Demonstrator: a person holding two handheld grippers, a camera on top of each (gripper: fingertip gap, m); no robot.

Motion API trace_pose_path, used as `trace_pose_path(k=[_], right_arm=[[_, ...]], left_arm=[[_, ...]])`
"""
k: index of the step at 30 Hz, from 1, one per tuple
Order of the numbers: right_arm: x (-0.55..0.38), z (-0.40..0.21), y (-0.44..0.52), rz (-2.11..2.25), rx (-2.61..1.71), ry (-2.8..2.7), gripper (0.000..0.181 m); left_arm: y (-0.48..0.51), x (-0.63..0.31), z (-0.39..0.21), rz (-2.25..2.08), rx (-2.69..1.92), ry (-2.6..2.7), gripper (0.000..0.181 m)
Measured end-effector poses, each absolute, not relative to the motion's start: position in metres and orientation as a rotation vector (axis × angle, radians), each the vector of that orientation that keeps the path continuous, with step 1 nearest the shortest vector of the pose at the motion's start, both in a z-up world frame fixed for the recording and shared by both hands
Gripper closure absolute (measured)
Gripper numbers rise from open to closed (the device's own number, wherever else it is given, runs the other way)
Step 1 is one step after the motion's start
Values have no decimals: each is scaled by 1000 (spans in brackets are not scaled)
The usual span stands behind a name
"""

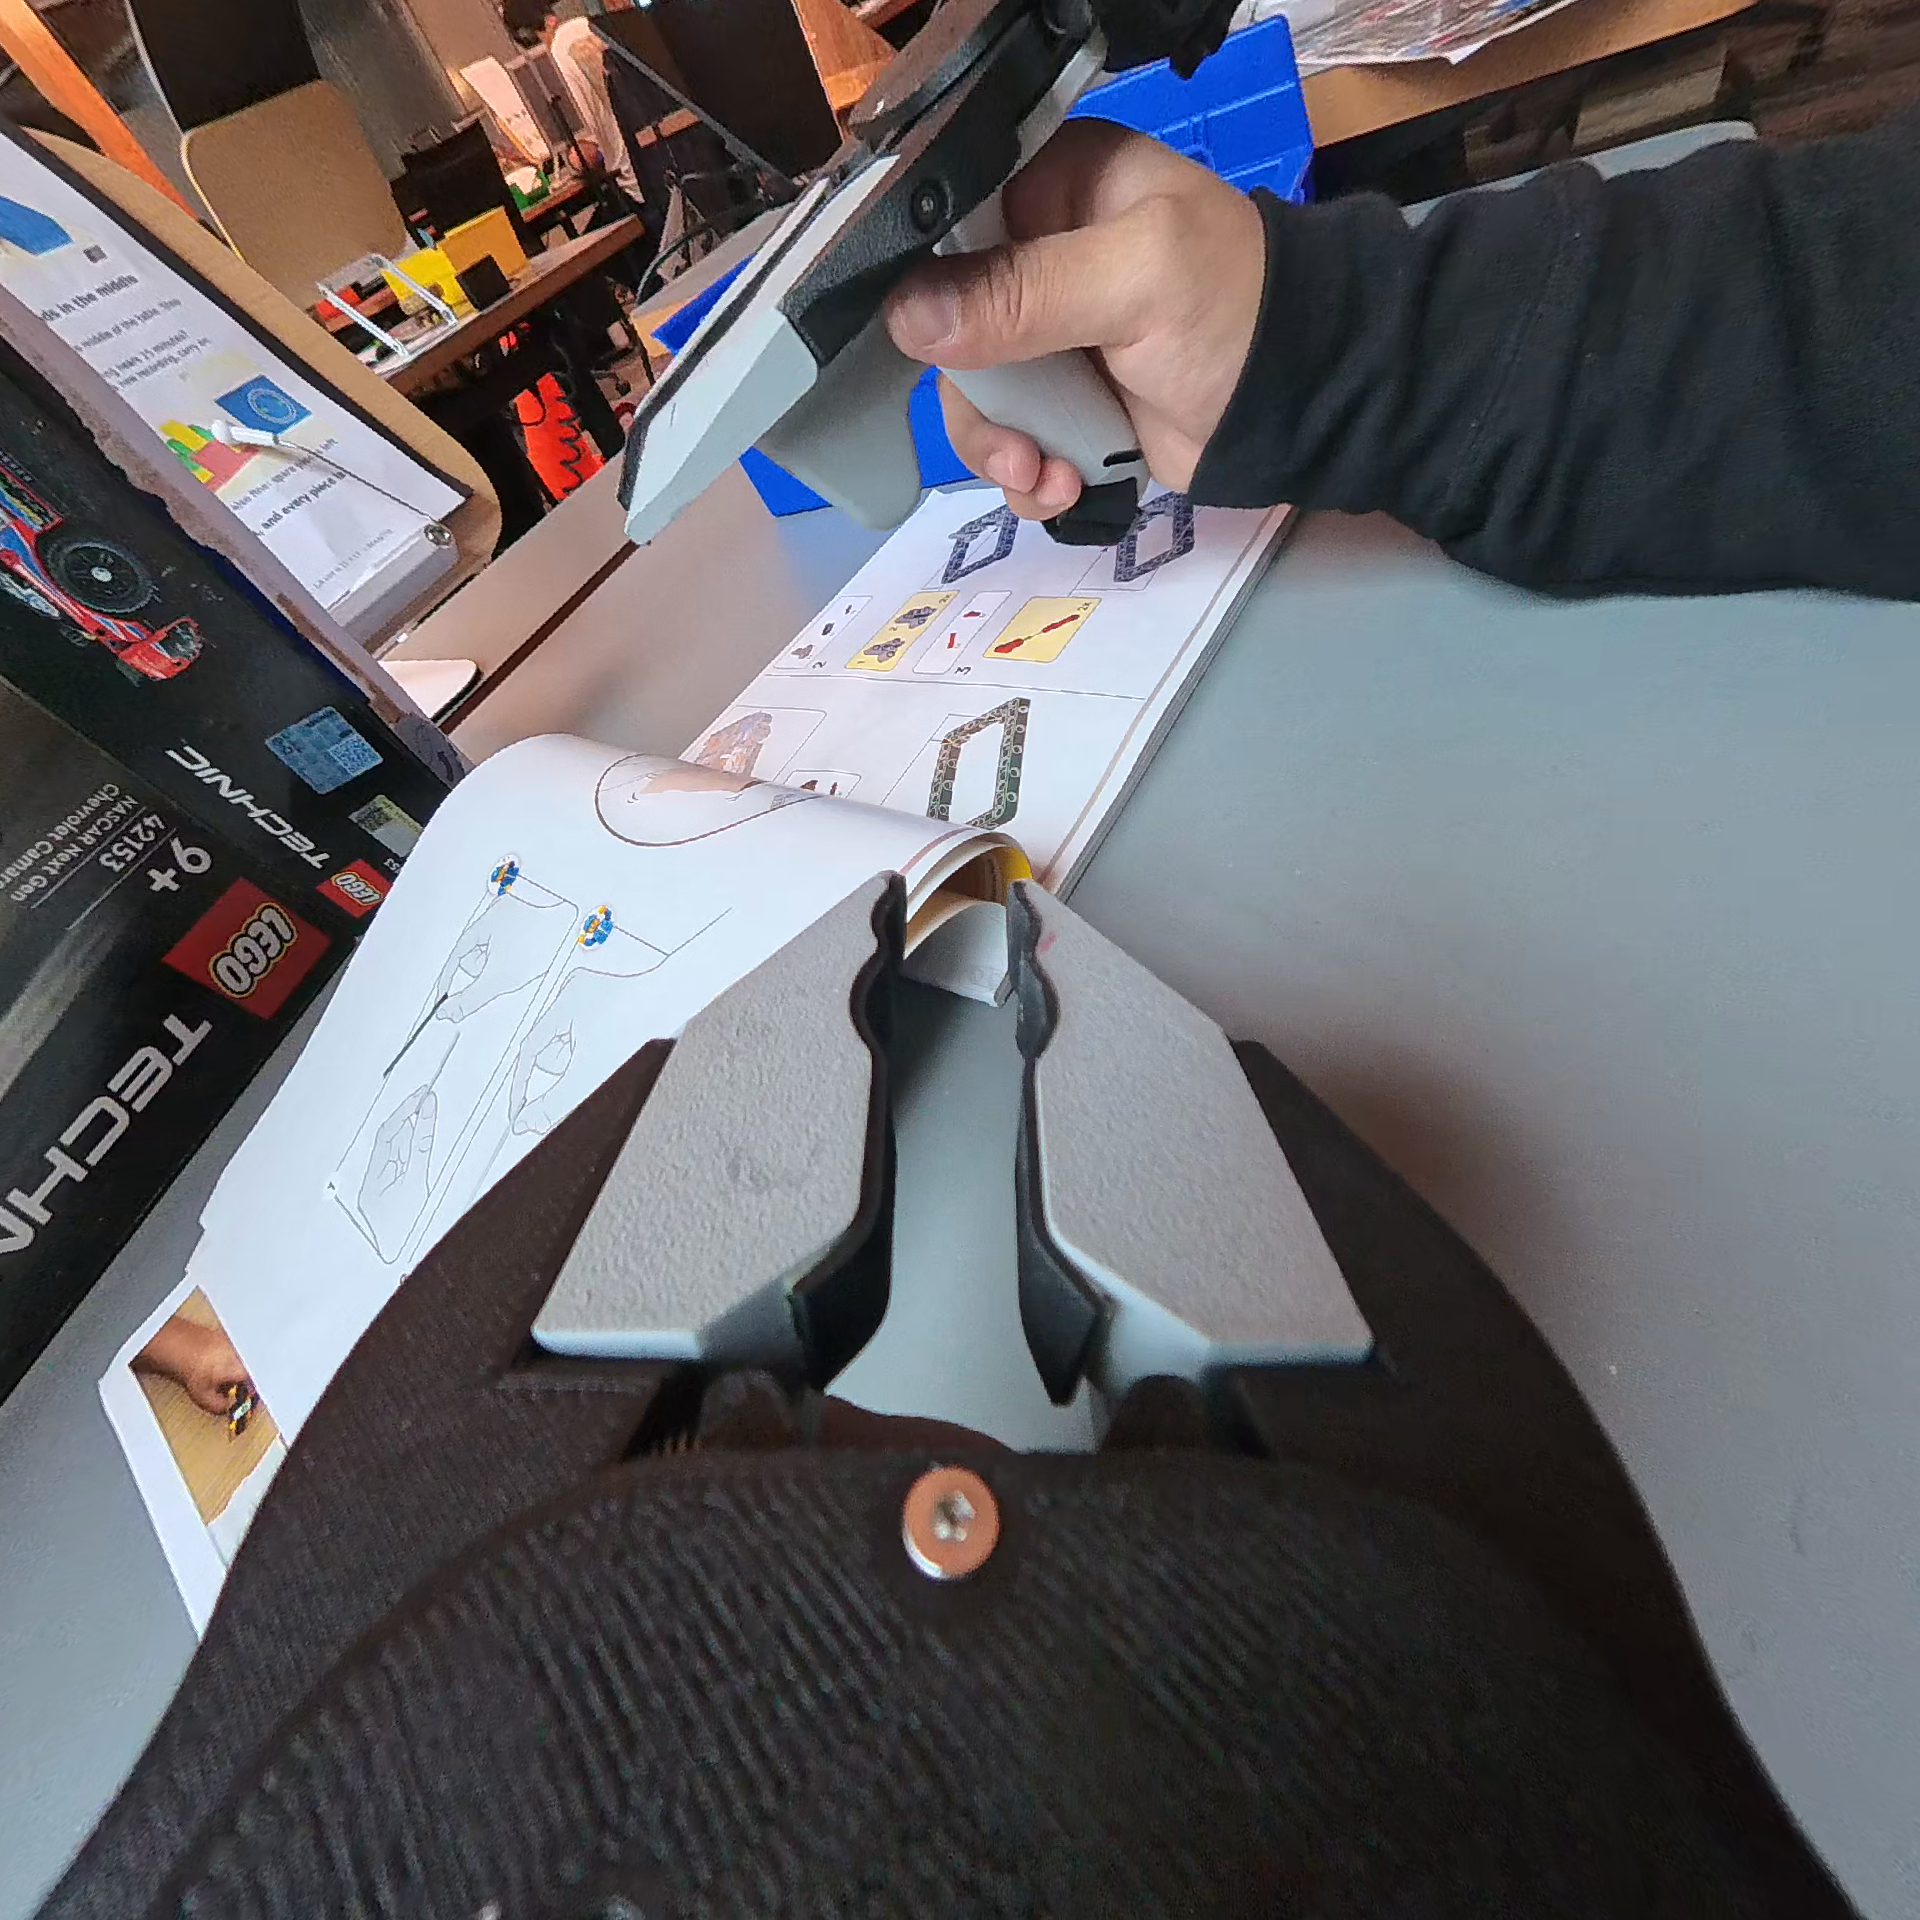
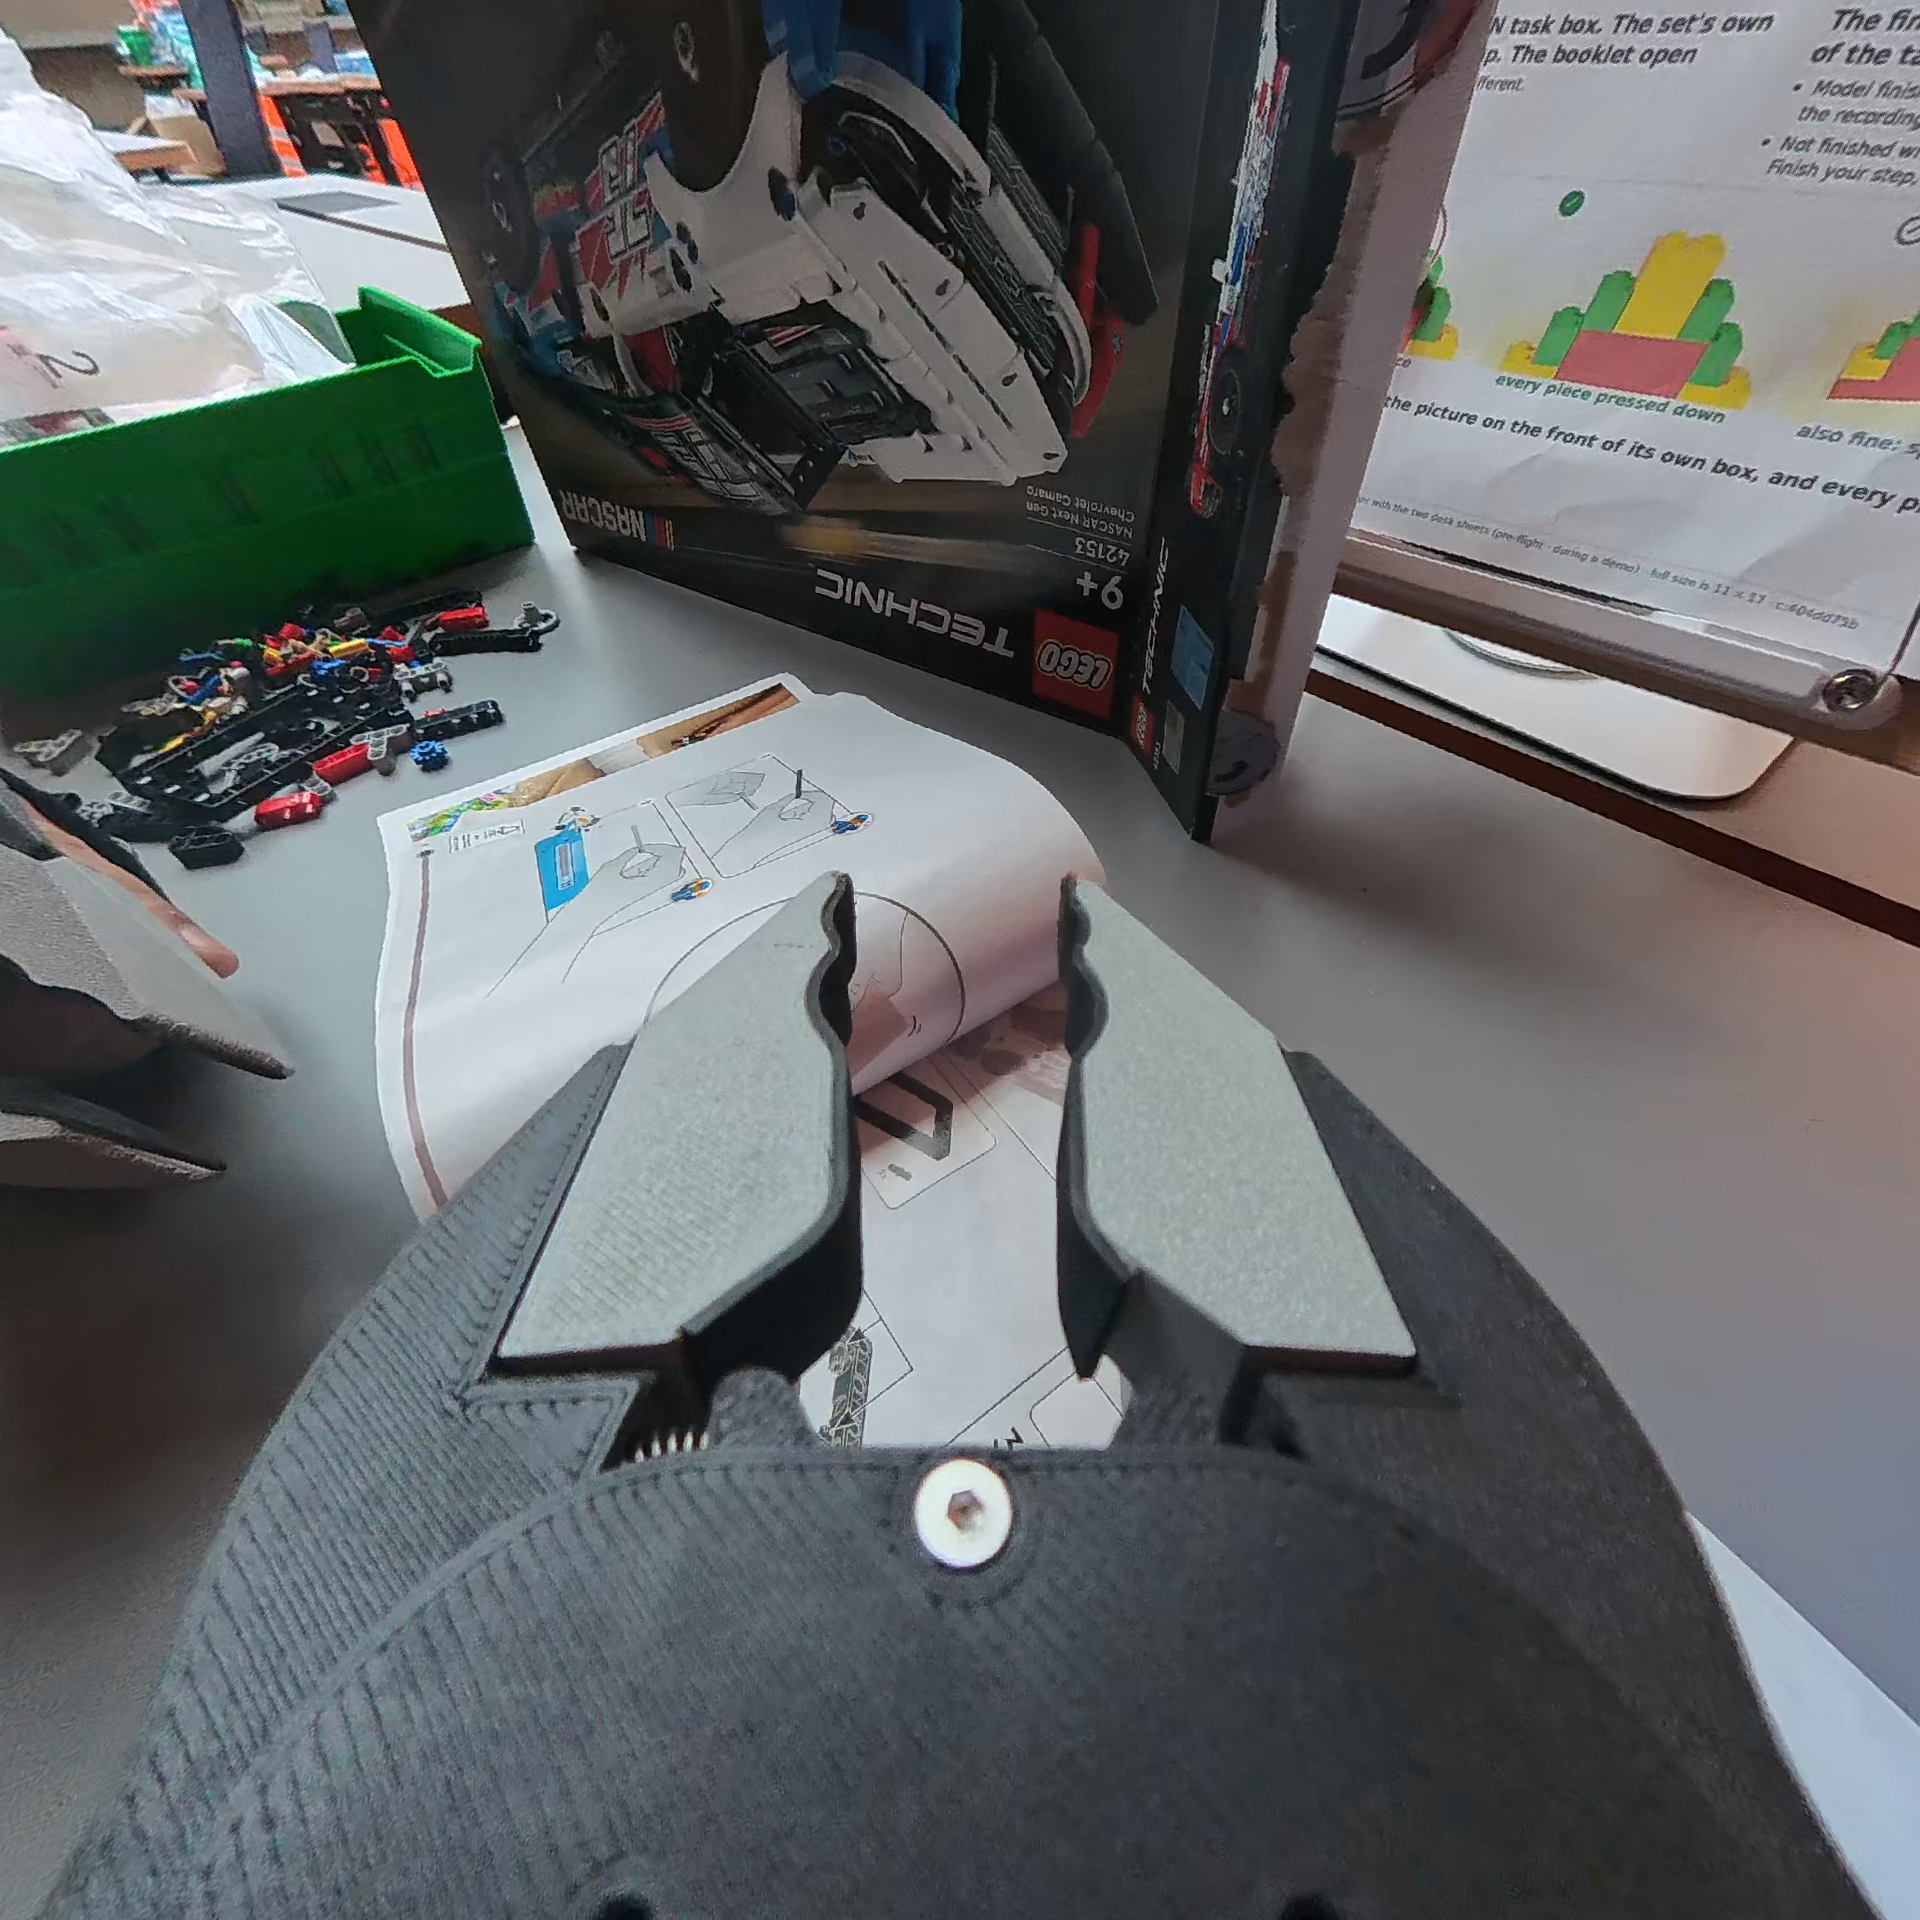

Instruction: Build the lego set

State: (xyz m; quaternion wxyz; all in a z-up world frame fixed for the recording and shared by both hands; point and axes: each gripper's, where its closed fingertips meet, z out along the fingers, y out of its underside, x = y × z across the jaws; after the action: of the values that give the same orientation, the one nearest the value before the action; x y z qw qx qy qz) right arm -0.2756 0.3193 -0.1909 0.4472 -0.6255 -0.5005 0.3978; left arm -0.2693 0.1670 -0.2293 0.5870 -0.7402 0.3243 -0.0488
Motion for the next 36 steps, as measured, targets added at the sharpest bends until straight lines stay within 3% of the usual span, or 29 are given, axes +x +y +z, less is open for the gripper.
trace_pose_path(k=[36], right_arm=[[-289,-211,307,969,-1559,-1326,144]], left_arm=[[165,-267,-235,-50,-1727,811,165]])
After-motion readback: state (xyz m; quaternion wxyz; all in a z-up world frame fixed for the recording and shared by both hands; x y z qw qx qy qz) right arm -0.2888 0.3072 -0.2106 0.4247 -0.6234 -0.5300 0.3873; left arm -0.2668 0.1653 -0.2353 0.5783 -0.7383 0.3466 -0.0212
